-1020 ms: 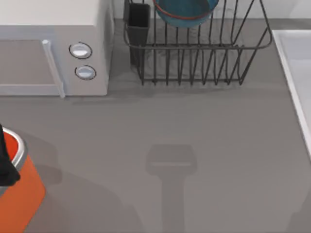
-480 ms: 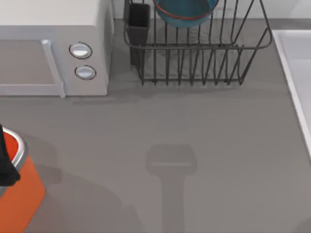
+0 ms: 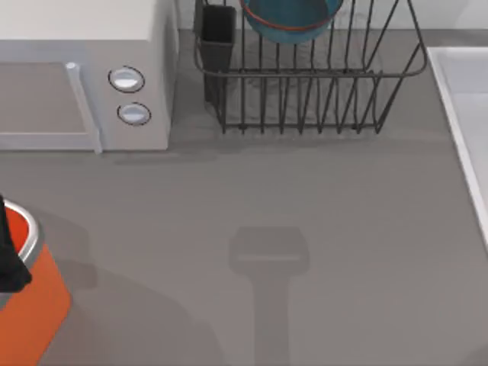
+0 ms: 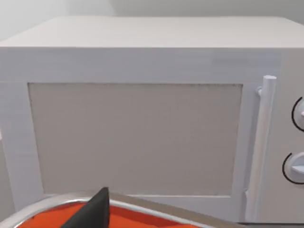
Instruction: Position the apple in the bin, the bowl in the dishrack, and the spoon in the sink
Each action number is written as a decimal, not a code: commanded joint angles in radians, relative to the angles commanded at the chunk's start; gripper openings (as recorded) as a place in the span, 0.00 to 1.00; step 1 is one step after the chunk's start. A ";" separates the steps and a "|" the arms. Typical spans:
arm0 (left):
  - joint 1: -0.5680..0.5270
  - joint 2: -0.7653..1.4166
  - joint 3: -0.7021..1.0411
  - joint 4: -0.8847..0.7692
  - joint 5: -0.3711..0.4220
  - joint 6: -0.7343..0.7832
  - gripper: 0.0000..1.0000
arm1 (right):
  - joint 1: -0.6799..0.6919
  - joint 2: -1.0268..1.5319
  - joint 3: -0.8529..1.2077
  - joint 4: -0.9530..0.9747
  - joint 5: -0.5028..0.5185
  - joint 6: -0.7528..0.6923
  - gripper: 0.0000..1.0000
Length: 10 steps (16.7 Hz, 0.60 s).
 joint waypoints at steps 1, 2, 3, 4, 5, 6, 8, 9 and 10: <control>0.000 0.000 0.000 0.000 0.000 0.000 1.00 | 0.000 0.000 0.000 0.000 0.000 0.000 0.85; 0.000 0.000 0.000 0.000 0.000 0.000 1.00 | 0.000 0.000 0.000 0.000 0.000 0.000 0.77; 0.000 0.000 0.000 0.000 0.000 0.000 1.00 | 0.000 0.000 0.000 0.000 0.000 0.000 0.70; 0.000 0.000 0.000 0.000 0.000 0.000 1.00 | 0.000 0.000 0.000 0.000 0.000 0.000 0.62; 0.000 0.000 0.000 0.000 0.000 0.000 1.00 | 0.000 0.000 0.000 0.000 0.000 0.000 0.55; 0.000 0.000 0.000 0.000 0.000 0.000 1.00 | 0.000 0.000 0.000 0.000 0.000 0.000 0.47; 0.000 0.000 0.000 0.000 0.000 0.000 1.00 | 0.000 0.000 0.000 0.000 0.000 0.000 0.32; 0.000 0.000 0.000 0.000 0.000 0.000 1.00 | 0.000 0.000 0.000 0.000 0.000 0.000 0.25; 0.000 0.000 0.000 0.000 0.000 0.000 1.00 | 0.000 0.000 0.000 0.000 0.000 0.000 0.17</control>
